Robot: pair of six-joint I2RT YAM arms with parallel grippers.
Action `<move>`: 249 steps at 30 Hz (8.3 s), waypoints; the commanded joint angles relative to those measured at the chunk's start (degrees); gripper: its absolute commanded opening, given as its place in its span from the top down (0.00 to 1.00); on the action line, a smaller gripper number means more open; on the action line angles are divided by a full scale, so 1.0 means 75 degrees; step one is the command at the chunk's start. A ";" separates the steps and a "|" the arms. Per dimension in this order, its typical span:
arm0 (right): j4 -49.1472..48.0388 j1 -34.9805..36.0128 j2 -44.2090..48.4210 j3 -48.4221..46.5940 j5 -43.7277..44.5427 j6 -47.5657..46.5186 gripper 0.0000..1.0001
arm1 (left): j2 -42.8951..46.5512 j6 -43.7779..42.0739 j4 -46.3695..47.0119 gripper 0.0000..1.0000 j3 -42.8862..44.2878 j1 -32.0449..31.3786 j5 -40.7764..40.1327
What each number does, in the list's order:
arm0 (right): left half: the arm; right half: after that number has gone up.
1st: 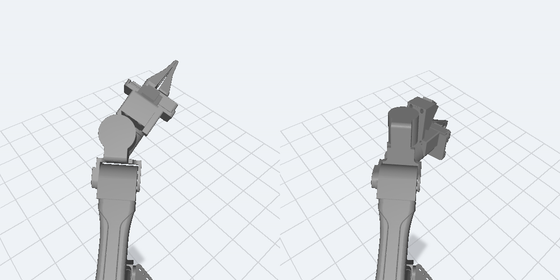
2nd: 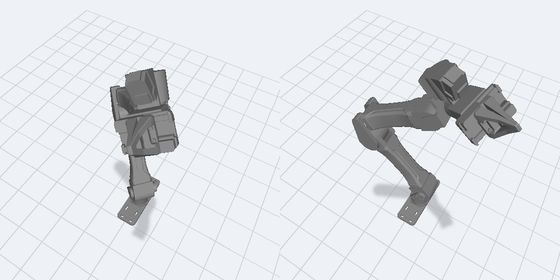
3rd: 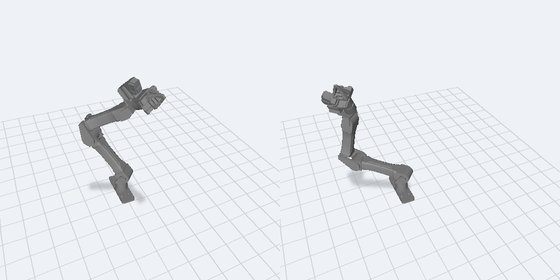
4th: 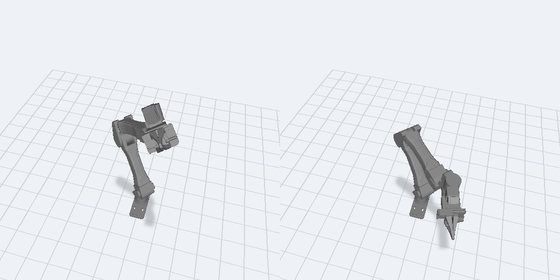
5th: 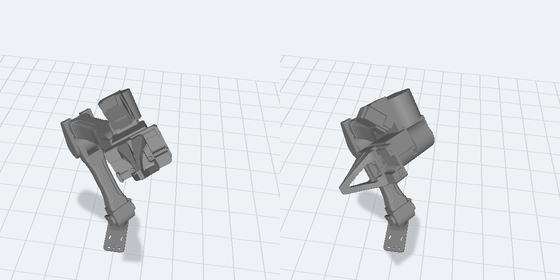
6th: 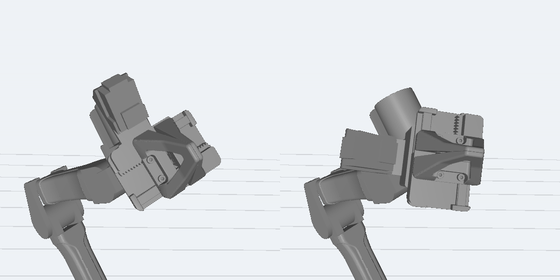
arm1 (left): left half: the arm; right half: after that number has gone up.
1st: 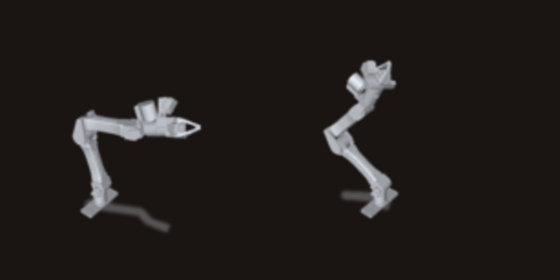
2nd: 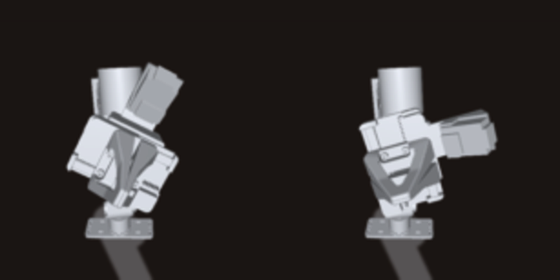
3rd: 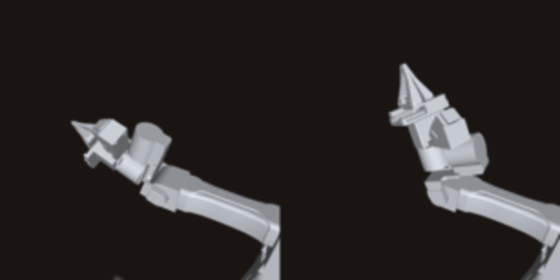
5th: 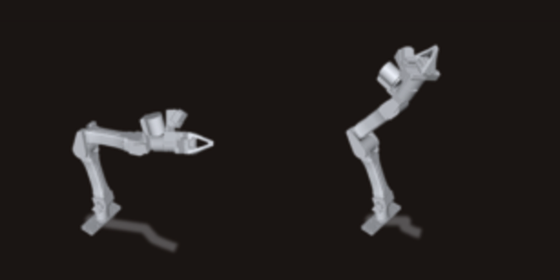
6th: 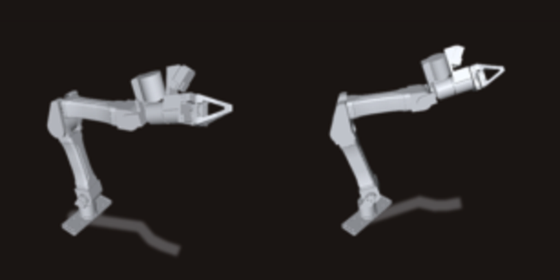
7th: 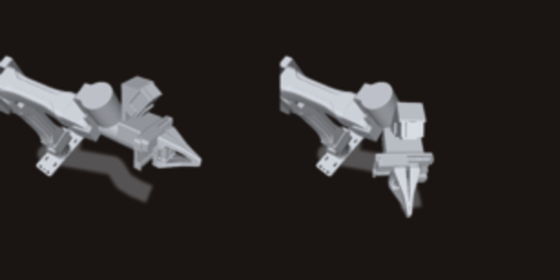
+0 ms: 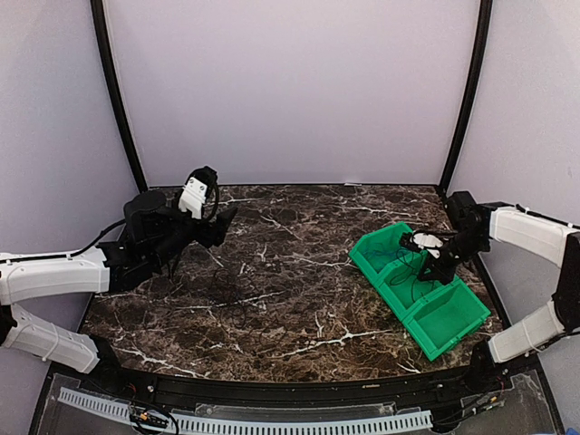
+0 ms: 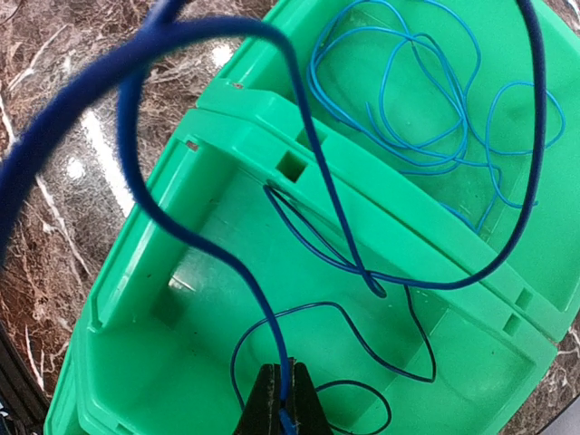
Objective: Untangle the cables
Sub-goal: Place the untangled cable in the bin, then adjust the untangled cable in the bin, then pick up one of the twisted cables from the tangled cable pile, then hold the tangled cables at the center of the board, then pull one of the twisted cables from the tangled cable pile.
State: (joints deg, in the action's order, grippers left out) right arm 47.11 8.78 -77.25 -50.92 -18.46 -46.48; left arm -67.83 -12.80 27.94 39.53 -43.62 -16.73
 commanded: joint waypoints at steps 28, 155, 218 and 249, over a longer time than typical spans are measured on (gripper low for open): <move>0.0620 -0.0033 0.0185 -0.1822 0.1691 0.0638 0.36 | 0.0293 0.0119 -0.0159 0.22 0.0296 0.0039 0.0294; -0.2608 0.3168 -0.1059 -0.1168 -0.2751 0.2014 0.38 | -0.0938 0.9578 -0.5361 0.74 -0.0576 0.1964 0.2472; -0.4934 0.6526 -0.9305 -0.9248 -0.2908 0.5629 0.47 | 0.1809 0.5390 -0.6003 1.00 0.3582 0.1796 0.4454; -0.3918 0.6836 -0.9399 -0.9147 -0.2341 0.4826 0.47 | 0.1051 0.5788 -0.5725 1.00 1.0735 0.1000 0.0449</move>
State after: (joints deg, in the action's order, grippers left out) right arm 4.36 60.16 -148.99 -121.30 -37.01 -4.21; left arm -66.72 29.21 -27.81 123.17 -35.92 -6.72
